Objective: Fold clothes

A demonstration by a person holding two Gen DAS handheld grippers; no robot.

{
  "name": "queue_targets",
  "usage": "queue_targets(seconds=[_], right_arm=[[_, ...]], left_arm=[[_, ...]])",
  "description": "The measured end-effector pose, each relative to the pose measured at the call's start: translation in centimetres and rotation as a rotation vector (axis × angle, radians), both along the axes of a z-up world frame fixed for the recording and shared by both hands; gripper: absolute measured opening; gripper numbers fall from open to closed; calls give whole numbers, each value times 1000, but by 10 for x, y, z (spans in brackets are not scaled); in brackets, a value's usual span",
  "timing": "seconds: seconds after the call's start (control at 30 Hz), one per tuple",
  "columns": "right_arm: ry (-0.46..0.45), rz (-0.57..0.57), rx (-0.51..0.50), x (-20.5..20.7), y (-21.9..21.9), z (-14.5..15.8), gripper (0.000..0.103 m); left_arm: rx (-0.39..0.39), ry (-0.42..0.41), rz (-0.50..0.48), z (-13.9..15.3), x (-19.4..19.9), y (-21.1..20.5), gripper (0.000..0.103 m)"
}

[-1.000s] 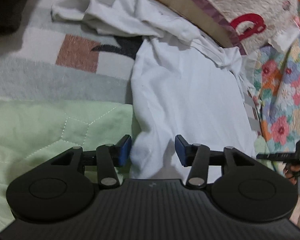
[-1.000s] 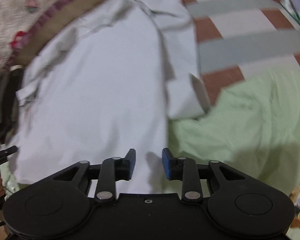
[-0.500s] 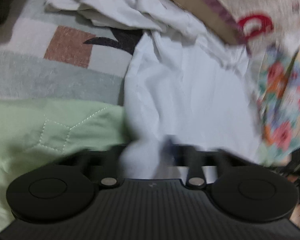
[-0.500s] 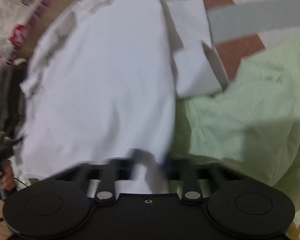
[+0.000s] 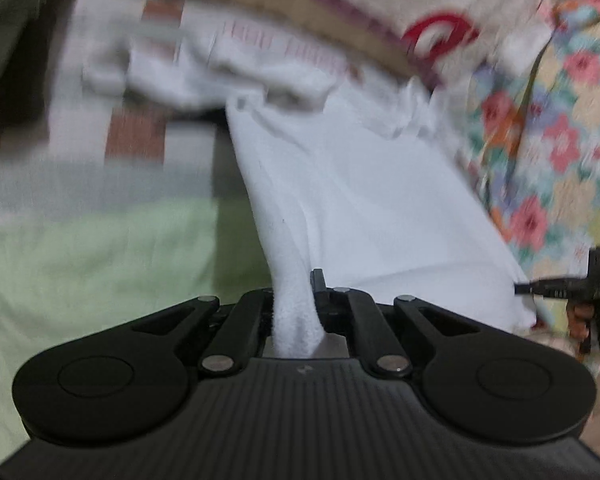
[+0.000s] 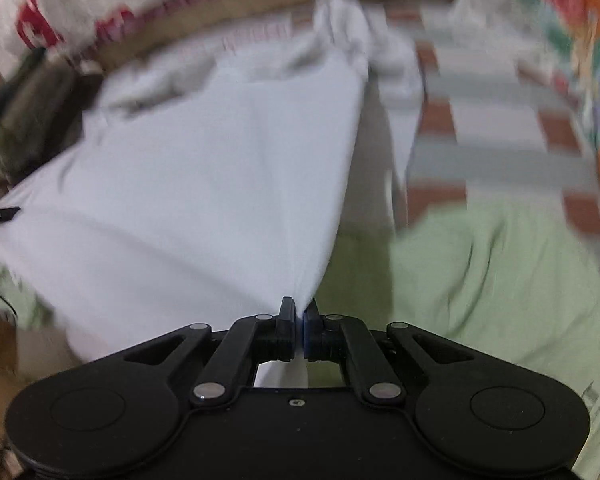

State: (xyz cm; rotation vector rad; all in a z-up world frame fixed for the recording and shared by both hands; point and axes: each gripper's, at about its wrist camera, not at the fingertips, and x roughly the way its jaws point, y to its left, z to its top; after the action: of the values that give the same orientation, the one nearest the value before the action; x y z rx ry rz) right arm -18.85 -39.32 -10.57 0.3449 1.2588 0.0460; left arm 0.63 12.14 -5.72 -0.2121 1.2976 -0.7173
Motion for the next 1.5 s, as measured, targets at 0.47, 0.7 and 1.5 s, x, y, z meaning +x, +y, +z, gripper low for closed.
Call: queue_targets(seconds=[0.47,0.7,1.5], right_arm=[[-244,50,-217,27,35,35,35],[-511,170,-258,88,89,43,45],[-320,-10,-255,213,66,-94,46]], left_arm=[[140,-245,-75,9,-2,-20,16],[187,-522,-108,52,44,-73,38],[604,-956,-442,-66,108,-223,65]])
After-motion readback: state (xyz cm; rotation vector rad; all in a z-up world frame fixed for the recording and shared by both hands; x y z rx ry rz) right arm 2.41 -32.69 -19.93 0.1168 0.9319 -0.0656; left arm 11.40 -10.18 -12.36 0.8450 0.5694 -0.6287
